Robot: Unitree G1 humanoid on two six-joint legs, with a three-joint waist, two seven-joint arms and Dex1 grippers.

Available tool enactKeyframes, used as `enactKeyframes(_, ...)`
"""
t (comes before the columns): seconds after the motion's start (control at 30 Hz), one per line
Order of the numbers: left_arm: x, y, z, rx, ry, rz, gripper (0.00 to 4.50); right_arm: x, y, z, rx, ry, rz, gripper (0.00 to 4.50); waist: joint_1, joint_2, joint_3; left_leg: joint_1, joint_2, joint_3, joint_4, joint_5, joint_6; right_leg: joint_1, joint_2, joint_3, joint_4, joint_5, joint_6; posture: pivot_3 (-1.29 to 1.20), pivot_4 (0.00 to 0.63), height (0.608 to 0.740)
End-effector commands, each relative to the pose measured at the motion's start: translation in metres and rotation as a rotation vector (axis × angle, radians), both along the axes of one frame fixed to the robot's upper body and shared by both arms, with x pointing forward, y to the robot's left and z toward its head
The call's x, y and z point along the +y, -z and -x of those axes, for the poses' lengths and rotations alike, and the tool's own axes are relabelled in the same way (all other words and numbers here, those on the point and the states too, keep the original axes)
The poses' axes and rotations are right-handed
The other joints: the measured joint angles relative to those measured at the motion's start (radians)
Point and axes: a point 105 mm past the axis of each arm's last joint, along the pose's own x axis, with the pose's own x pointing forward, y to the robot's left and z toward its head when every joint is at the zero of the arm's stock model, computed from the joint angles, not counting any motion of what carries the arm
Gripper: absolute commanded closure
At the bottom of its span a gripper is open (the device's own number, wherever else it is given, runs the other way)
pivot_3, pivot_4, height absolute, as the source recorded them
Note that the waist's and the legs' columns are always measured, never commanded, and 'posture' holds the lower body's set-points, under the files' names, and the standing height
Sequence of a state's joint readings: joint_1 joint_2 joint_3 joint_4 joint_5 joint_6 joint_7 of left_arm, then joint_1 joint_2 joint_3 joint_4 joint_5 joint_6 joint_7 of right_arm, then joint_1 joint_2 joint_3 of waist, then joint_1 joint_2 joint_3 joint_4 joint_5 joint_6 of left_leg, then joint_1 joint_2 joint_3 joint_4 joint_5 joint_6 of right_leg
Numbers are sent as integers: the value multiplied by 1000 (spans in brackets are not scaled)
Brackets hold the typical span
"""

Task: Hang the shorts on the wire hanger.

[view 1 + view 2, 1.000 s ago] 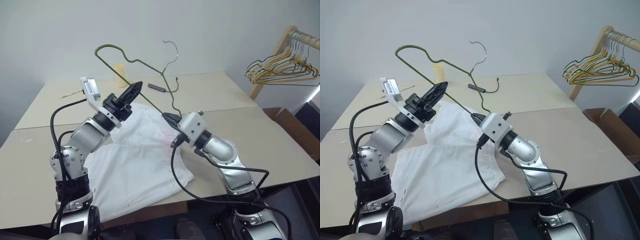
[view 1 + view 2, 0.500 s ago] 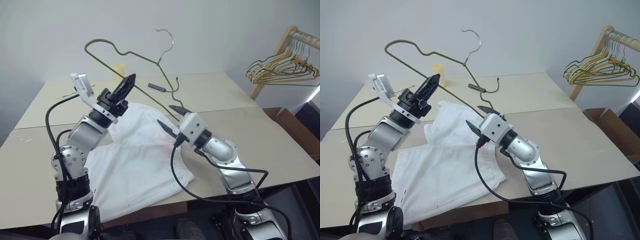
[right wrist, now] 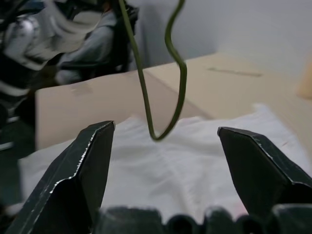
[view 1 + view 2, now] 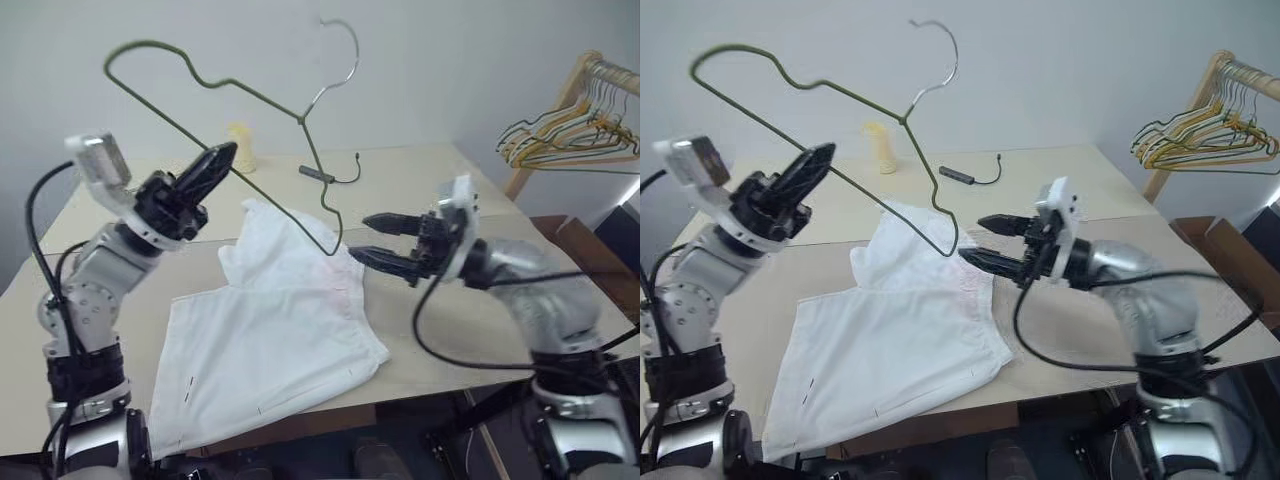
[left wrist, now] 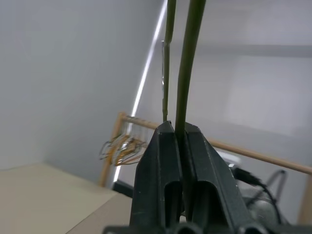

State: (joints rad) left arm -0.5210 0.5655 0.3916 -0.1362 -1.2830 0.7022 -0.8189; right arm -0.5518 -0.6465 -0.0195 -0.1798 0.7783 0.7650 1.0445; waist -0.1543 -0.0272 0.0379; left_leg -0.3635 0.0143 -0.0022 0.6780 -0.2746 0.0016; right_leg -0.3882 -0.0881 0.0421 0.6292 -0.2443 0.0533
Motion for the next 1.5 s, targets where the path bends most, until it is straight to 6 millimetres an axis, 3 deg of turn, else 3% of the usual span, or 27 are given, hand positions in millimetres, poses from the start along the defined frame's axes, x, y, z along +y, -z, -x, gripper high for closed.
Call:
enactKeyframes(0.03,-1,-17,17,-104,140,23,4500,3,-7,16,131,-198,-36,490,1,0,0,0,0,1,0,0,0,0,0,0,0,0,0,-133,0,740)
enactKeyframes(0.2,-10,-13,25,-118,234,24,4500,16,-8,19,209,-289,-28,490,0,1,1,-1,0,2,0,0,0,0,0,1,0,0,0,-142,0,740)
enactKeyframes(0.63,-19,-4,18,-91,219,40,4500,36,-20,27,236,-363,-63,490,4,2,1,-5,-1,-4,1,0,0,-4,-1,0,0,0,1,-154,0,740)
enactKeyframes(0.73,-20,-3,16,-79,217,44,4500,36,-20,25,241,-340,-71,1057,3,2,1,-5,-1,-4,1,0,0,-4,-1,0,1,1,1,-159,0,740)
enactKeyframes(1.03,-22,5,5,-33,199,48,4500,36,-21,18,247,-294,-84,4310,1,2,1,-5,-1,-4,2,0,0,-4,-1,1,1,1,1,-166,0,740)
enactKeyframes(1.07,-22,5,6,-31,204,50,4500,36,-21,18,251,-290,-87,4488,0,2,1,-5,-1,-4,2,0,0,-4,-1,1,1,1,1,-170,0,740)
enactKeyframes(1.2,-27,18,-5,11,126,-15,4500,36,-20,16,251,-273,-92,4488,-2,2,1,-5,-1,-4,2,0,0,-4,-1,1,1,1,1,-173,0,740)
enactKeyframes(1.3,-34,33,-10,43,93,-94,3762,36,-21,16,251,-263,-110,4500,-2,2,1,-5,-1,-4,2,0,0,-3,-1,1,1,1,1,-175,0,740)
enactKeyframes(1.4,-38,48,-11,71,92,-165,2743,35,-23,15,252,-244,-141,4500,-3,2,1,-5,-1,-3,2,0,0,-3,-1,1,1,1,1,-176,0,740)
enactKeyframes(1.5,-45,93,-22,117,-33,-479,1720,31,-24,11,276,-194,-200,4500,-7,3,2,-5,-1,-4,1,0,0,-4,-1,1,1,1,1,-186,0,740)
